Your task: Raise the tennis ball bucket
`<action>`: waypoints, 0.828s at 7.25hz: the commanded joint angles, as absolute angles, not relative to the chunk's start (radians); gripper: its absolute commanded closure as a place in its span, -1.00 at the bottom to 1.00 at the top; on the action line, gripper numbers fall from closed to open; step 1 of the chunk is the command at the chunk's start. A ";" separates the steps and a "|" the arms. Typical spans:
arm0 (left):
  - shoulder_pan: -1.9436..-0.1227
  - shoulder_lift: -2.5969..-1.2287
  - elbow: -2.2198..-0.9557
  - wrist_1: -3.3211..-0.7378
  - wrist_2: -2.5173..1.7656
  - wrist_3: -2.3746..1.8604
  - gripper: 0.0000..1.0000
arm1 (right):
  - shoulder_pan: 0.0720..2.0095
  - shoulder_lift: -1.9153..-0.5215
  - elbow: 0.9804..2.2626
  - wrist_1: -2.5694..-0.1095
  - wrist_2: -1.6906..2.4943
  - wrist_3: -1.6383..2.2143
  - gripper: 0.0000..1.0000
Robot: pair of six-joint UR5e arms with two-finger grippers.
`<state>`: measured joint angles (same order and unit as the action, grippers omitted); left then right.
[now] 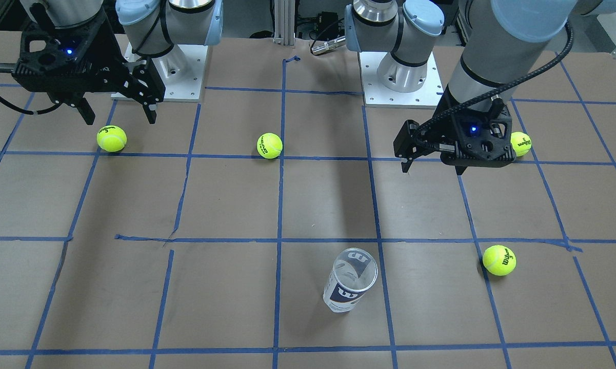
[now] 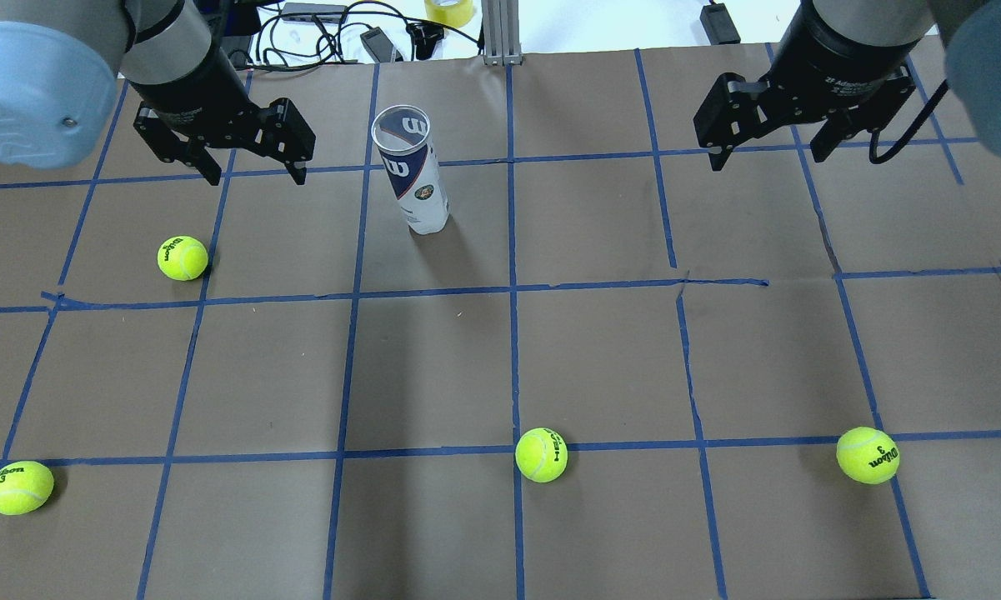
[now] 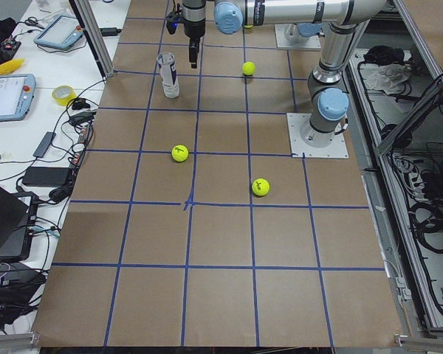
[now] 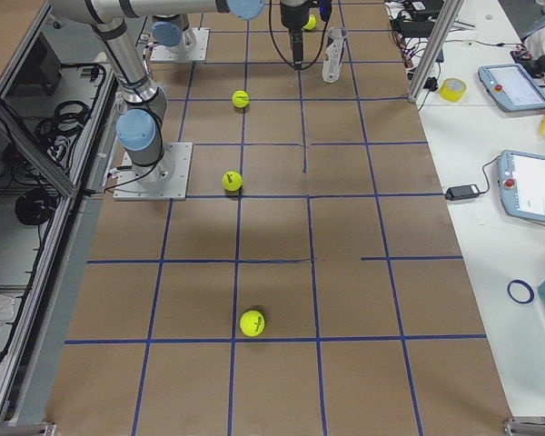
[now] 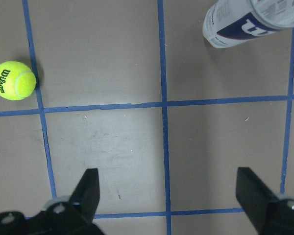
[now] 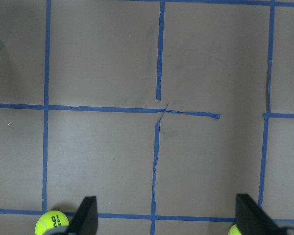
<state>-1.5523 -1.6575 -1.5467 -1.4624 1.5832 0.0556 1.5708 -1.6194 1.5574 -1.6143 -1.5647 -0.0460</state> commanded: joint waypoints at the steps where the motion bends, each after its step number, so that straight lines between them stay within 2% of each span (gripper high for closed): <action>1: -1.557 -1.626 -1.565 -1.480 1.579 0.057 -1.00 | 1.571 -1.618 1.557 -1.614 -1.566 -0.046 -1.00; 3: -1.557 -1.563 -1.559 -1.569 1.577 0.058 -1.00 | 1.571 -1.618 1.559 -1.614 -1.566 -0.046 -1.00; 6: -1.555 -1.552 -1.569 -1.577 1.583 0.058 -1.00 | 1.571 -1.618 1.559 -1.614 -1.566 -0.046 -1.00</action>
